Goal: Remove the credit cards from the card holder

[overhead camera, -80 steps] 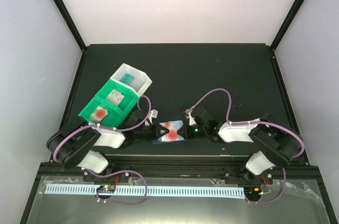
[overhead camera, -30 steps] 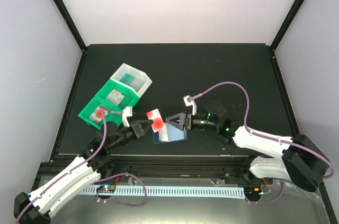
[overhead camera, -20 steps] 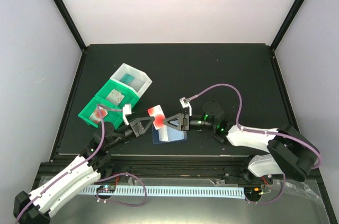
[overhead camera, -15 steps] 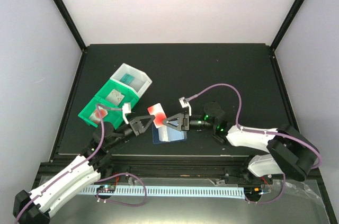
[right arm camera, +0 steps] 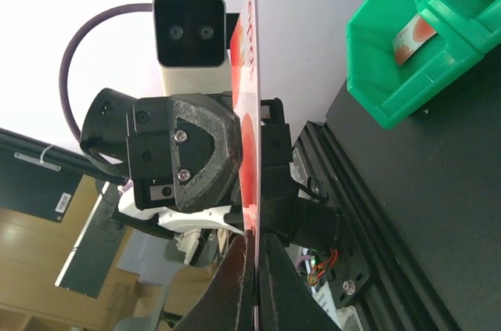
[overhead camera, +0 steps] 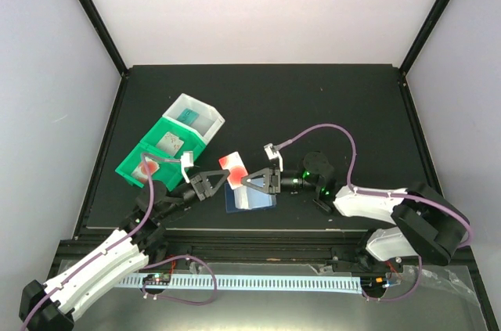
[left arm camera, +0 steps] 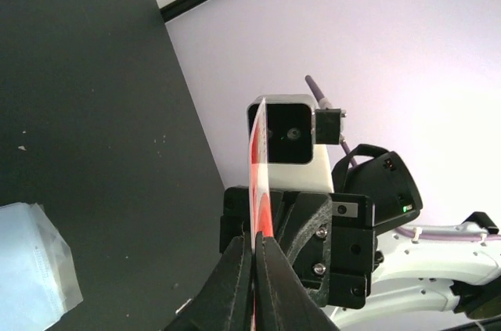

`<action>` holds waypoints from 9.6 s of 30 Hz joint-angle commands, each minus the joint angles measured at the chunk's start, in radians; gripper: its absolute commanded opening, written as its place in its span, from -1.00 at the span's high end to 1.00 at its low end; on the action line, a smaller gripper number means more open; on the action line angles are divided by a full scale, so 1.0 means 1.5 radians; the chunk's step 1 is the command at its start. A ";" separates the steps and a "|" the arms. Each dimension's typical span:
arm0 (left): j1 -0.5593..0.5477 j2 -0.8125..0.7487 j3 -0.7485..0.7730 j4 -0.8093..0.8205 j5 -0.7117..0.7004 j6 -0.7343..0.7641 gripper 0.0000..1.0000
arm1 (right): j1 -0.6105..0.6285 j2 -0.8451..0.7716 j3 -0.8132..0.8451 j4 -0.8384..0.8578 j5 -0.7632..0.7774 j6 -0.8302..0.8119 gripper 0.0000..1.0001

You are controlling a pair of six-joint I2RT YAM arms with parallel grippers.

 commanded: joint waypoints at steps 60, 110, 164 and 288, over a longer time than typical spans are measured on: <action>0.007 -0.017 0.304 -0.593 0.266 0.367 0.35 | 0.052 -0.139 0.123 -0.584 -0.240 -0.487 0.98; 0.011 0.029 0.283 -0.475 0.054 0.306 0.97 | 0.050 -0.221 0.098 -0.589 -0.009 -0.433 -1.00; 0.396 0.075 0.254 -0.646 -0.495 0.144 0.97 | 0.031 -0.404 0.052 -0.714 0.271 -0.418 -1.00; 0.297 0.030 0.243 -0.512 0.228 0.408 -0.98 | 0.030 -0.346 0.174 -0.884 0.599 -0.276 -1.00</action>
